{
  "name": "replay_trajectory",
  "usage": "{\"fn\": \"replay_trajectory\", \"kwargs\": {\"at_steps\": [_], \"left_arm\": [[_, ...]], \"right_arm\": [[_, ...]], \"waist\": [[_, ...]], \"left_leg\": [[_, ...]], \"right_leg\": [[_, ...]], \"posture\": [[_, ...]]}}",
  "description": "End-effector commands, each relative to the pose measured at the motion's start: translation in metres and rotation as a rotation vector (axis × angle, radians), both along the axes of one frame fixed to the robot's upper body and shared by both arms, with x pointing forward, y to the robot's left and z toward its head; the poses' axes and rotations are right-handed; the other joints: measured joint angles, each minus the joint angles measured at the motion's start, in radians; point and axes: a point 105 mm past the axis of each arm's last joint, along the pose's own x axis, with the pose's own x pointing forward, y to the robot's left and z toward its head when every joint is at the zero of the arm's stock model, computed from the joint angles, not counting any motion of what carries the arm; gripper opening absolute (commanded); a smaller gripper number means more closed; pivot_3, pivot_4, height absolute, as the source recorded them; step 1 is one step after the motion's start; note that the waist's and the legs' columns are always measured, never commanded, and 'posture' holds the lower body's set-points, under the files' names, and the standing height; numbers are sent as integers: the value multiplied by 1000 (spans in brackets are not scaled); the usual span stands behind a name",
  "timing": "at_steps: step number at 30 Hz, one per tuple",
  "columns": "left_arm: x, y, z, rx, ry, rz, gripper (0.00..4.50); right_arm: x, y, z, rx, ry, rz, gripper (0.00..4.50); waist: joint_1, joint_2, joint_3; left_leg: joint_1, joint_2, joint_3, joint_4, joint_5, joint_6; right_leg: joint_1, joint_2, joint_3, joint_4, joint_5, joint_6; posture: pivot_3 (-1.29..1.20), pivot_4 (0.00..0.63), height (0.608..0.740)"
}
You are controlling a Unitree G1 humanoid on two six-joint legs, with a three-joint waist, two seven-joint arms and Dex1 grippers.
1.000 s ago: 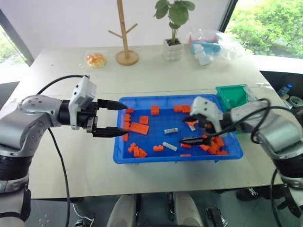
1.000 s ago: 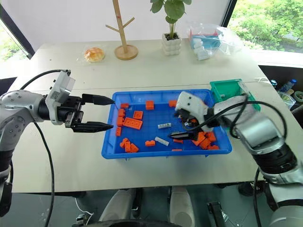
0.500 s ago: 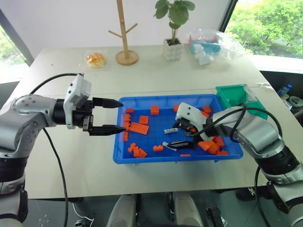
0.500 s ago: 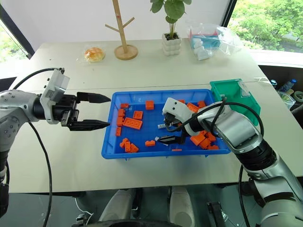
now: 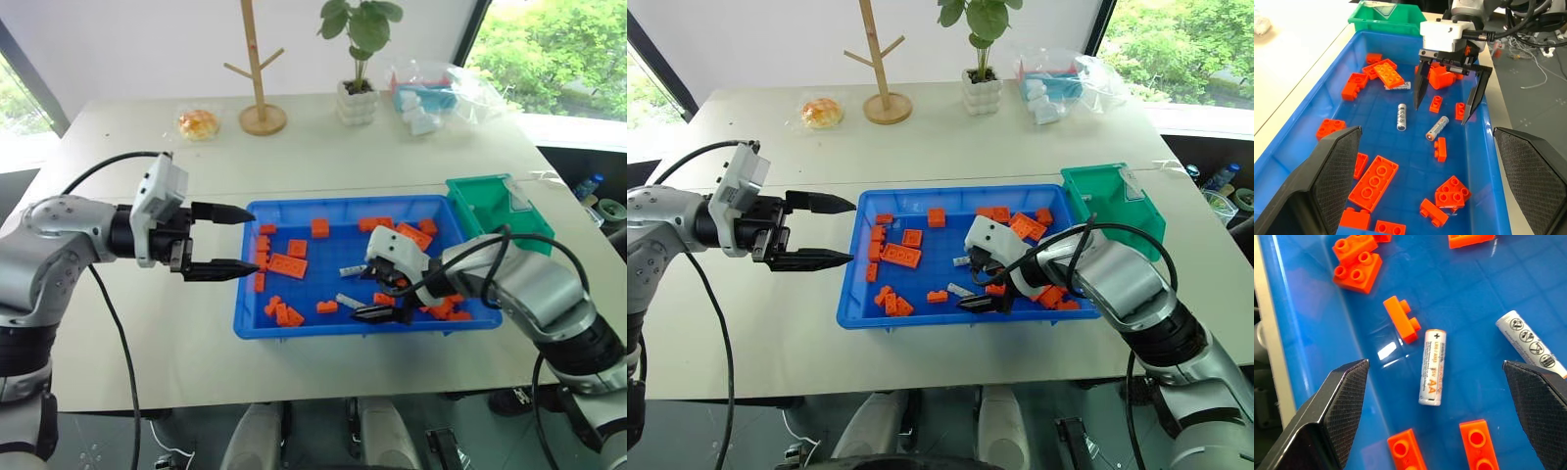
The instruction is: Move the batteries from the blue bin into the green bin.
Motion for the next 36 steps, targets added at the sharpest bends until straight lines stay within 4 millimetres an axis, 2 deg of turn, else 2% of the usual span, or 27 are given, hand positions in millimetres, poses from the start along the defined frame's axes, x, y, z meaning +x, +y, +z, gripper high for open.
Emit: {"fn": "replay_trajectory", "kwargs": {"at_steps": [1,4,6,11,15,18,21,22,24,25,28,29,30,32,36], "left_arm": [[-3,2,9,17,-39,-20,4500],[-6,3,7,33,-30,-35,4500],[-8,4,6,38,-24,-41,4500],[-10,4,6,44,-22,-49,4500],[-9,4,7,38,-28,-47,4500],[-9,3,7,33,-30,-46,4500],[-7,2,7,30,-30,-46,4500],[-7,2,6,29,-31,-45,4500],[-5,1,6,26,-34,-46,4500],[-5,1,6,25,-35,-46,4500],[-3,0,6,21,-39,-47,4500],[-2,-1,6,19,-41,-48,4500],[-1,-1,6,17,-42,-48,4500],[1,-3,6,13,-47,-52,4500],[3,-5,7,7,-54,-57,4500]], "right_arm": [[2,5,-9,-17,-10,7,4460],[3,6,-14,-32,-9,12,3643],[3,6,-18,-43,-2,18,2471],[3,3,-25,-74,0,37,104],[7,4,-25,-75,-18,34,41],[5,7,-11,-45,-26,57,40],[10,6,22,12,-74,47,40],[16,3,38,41,-105,22,40],[36,-17,82,93,-207,-88,40],[41,-24,95,109,-237,-123,40],[60,-73,129,86,-350,-291,40],[64,-92,135,62,-377,-352,40],[67,-103,137,46,-389,-384,40],[70,-135,133,-31,-408,-463,40],[71,-175,121,-108,-397,-567,40]], "waist": [[-1,0,0],[-1,0,0],[-1,0,0],[0,0,0],[-1,-1,0],[0,-1,0],[0,-1,0],[0,0,0],[-1,0,0],[0,0,0],[11,-1,0],[16,-1,0],[20,-1,0],[22,-1,0],[17,-1,0]], "left_leg": [[0,0,0,0,0,0],[0,0,0,0,0,0],[0,0,0,0,0,0],[0,0,0,0,0,0],[1,0,0,0,0,0],[1,0,0,0,0,0],[0,0,0,0,0,0],[0,0,0,0,0,0],[0,0,0,0,0,0],[0,0,0,0,0,0],[0,0,-1,0,0,0],[0,0,-1,-1,0,0],[0,0,0,-1,-1,1],[-1,0,2,-1,-1,1],[-1,0,3,-1,-1,1]], "right_leg": [[0,0,0,0,0,0],[0,0,0,0,0,0],[0,0,0,0,0,0],[0,0,0,0,0,0],[1,0,0,0,0,0],[1,0,0,0,0,0],[0,0,0,0,0,0],[0,0,0,0,0,0],[0,0,0,0,0,0],[0,0,0,0,0,0],[0,0,-1,-1,0,0],[0,0,-2,-1,0,0],[0,0,-2,-2,0,0],[0,0,-1,-3,0,0],[0,-1,0,-3,0,0]], "posture": [[0,150,693],[0,150,693],[0,150,693],[0,150,693],[0,150,693],[0,150,693],[0,150,693],[0,150,693],[0,150,693],[0,150,693],[0,150,693],[0,150,693],[0,150,693],[0,150,693],[0,150,693]]}}
